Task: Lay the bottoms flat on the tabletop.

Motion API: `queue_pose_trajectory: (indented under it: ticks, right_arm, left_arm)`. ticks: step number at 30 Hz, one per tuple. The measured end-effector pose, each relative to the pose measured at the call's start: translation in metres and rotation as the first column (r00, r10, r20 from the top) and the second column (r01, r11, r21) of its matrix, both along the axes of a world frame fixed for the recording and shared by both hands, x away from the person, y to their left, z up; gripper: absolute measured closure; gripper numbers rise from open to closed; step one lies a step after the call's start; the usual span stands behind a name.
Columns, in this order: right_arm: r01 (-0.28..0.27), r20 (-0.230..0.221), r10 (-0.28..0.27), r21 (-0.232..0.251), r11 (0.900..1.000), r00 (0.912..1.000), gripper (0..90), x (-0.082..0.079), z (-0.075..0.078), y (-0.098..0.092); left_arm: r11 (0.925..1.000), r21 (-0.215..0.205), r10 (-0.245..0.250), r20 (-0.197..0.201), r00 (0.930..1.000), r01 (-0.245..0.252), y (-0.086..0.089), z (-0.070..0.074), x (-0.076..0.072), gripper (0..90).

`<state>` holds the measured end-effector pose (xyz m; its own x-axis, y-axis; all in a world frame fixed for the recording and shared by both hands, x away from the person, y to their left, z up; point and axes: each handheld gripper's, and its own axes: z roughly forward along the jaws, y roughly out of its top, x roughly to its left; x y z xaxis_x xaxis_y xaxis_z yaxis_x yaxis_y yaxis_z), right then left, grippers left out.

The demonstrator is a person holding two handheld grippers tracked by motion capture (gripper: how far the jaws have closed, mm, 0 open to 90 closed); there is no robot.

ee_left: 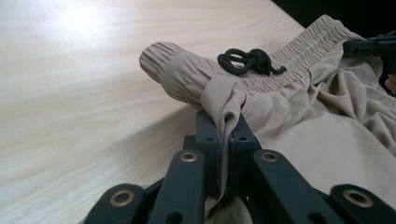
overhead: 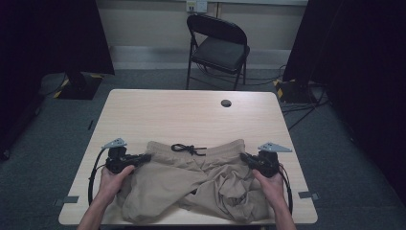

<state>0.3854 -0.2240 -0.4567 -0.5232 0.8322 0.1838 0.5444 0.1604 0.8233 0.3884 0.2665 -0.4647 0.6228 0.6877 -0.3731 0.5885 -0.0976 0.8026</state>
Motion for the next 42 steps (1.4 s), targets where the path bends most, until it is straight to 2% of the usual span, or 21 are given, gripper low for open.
queue_pose_trajectory:
  ticks: [3, 5, 12, 17, 21, 25, 27, 28, 31, 33, 36, 38, 39, 40, 42]
  right_arm:
    - [-0.002, 0.024, 0.002, 0.008, 1.000, 0.9997, 85.7, -0.003, 0.008, 0.001]
    - [-0.006, 0.042, 0.006, 0.016, 1.000, 0.9991, 85.8, -0.004, 0.016, 0.002]
    - [-0.022, 0.125, 0.017, 0.036, 0.999, 0.9920, 86.2, 0.000, 0.050, 0.003]
    - [-0.027, 0.179, 0.017, 0.053, 0.998, 0.9836, 86.3, 0.005, 0.076, 0.008]
    - [-0.036, 0.226, 0.021, 0.064, 0.997, 0.9738, 86.3, 0.012, 0.099, 0.013]
    - [-0.048, 0.275, 0.026, 0.074, 0.996, 0.9610, 86.3, 0.020, 0.123, 0.018]
    - [-0.052, 0.295, 0.026, 0.079, 0.996, 0.9551, 86.3, 0.024, 0.135, 0.021]
    - [-0.052, 0.305, 0.026, 0.076, 0.996, 0.9520, 86.3, 0.027, 0.140, 0.022]
    - [-0.052, 0.317, 0.027, 0.069, 0.996, 0.9479, 86.2, 0.038, 0.155, 0.023]
    - [-0.049, 0.325, 0.025, 0.066, 0.997, 0.9452, 86.3, 0.045, 0.164, 0.024]
    - [-0.044, 0.337, 0.017, 0.074, 0.996, 0.9414, 86.3, 0.054, 0.176, 0.024]
    - [-0.042, 0.344, 0.012, 0.080, 0.996, 0.9389, 86.3, 0.063, 0.183, 0.024]
    - [-0.038, 0.348, 0.007, 0.081, 0.996, 0.9376, 86.3, 0.068, 0.187, 0.024]
    - [-0.032, 0.349, 0.000, 0.088, 0.996, 0.9371, 86.3, 0.075, 0.190, 0.024]
    - [-0.015, 0.347, -0.019, 0.096, 0.995, 0.9377, 86.3, 0.094, 0.197, 0.023]
  left_arm:
    - [0.9993, -0.036, 0.006, 0.037, 0.9993, -0.005, 0.003, 0.011, -0.003, 86.5]
    - [0.9995, -0.030, 0.007, 0.063, 0.9980, -0.005, 0.003, 0.020, -0.005, 86.5]
    - [0.9986, -0.052, 0.011, 0.151, 0.9885, -0.003, 0.007, 0.056, -0.004, 86.4]
    - [0.9972, -0.074, 0.030, 0.208, 0.9776, -0.015, 0.012, 0.085, 0.001, 86.5]
    - [0.9980, -0.061, 0.034, 0.256, 0.9659, -0.019, 0.015, 0.108, 0.007, 86.5]
    - [0.9967, -0.075, 0.052, 0.287, 0.9567, -0.031, 0.019, 0.128, 0.016, 86.6]
    - [0.9966, -0.076, 0.054, 0.293, 0.9545, -0.033, 0.019, 0.139, 0.019, 86.6]
    - [0.9967, -0.078, 0.048, 0.308, 0.9503, -0.025, 0.019, 0.144, 0.020, 86.6]
    - [0.9958, -0.089, 0.050, 0.329, 0.9431, -0.021, 0.020, 0.157, 0.022, 86.6]
    - [0.9957, -0.087, 0.062, 0.346, 0.9362, -0.034, 0.021, 0.166, 0.025, 86.6]
    - [0.9954, -0.090, 0.063, 0.363, 0.9297, -0.032, 0.022, 0.182, 0.034, 86.7]
    - [0.9939, -0.106, 0.070, 0.376, 0.9240, -0.032, 0.022, 0.195, 0.042, 86.8]
    - [0.9950, -0.093, 0.072, 0.394, 0.9162, -0.038, 0.021, 0.202, 0.047, 86.8]
    - [0.9954, -0.081, 0.079, 0.401, 0.9128, -0.051, 0.021, 0.208, 0.054, 86.9]
    - [0.9938, -0.061, 0.110, 0.392, 0.9135, -0.093, 0.020, 0.213, 0.075, 86.9]
